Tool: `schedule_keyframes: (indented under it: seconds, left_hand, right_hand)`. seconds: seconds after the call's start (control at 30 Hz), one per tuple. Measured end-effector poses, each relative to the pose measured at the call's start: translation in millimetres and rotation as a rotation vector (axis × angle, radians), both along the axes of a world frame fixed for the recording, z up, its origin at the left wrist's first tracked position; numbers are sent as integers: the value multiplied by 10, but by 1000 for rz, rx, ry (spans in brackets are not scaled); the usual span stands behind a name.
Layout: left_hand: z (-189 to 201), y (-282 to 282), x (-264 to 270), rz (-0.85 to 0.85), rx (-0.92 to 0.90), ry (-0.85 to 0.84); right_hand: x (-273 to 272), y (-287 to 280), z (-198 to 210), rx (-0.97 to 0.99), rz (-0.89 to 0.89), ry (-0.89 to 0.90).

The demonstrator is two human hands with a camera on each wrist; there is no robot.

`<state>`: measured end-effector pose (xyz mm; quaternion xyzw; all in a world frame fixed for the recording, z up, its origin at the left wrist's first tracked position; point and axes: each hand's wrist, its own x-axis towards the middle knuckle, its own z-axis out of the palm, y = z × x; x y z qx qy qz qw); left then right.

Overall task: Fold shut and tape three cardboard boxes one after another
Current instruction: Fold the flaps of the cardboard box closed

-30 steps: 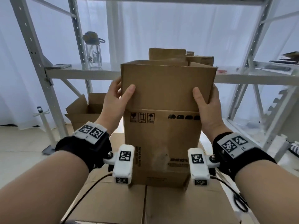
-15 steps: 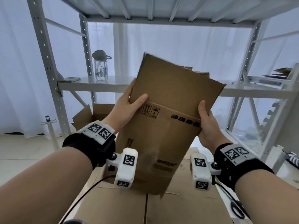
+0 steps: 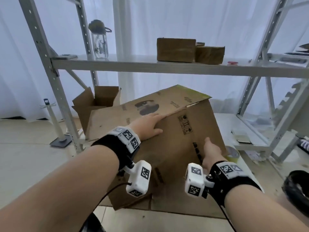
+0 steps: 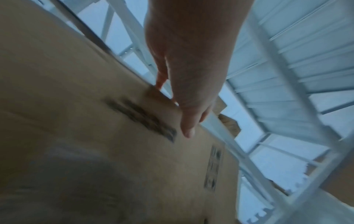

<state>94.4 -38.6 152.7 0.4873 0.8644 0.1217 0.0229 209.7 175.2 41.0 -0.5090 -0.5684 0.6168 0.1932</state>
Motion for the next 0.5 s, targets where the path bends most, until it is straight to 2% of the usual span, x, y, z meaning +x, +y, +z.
schedule_keyframes:
  seconds: [0.1,0.17,0.27,0.33,0.43,0.5]
  left_hand:
    - [-351,-113,-159,124,-216,-76]
    - [-528,-241,-243,208,-299,-114]
    - [-768,-479,-391,352,-292,-154]
    - [-941,-636,-503,460,-282,-165]
    - [-1150,-809,-604,618,-326,-268]
    - [-1223,-851,-679,657,-384,-330]
  right_hand:
    - [15,-134,242,-22,103,38]
    - [-11,-261,360,112,256,21]
    - [-154,-453,392,291,498,-64]
    - [-283,-588,333,311,631,-153]
    - [-487,-728,202,356,754,-277]
    - [-612,-785,164,403,806,-329]
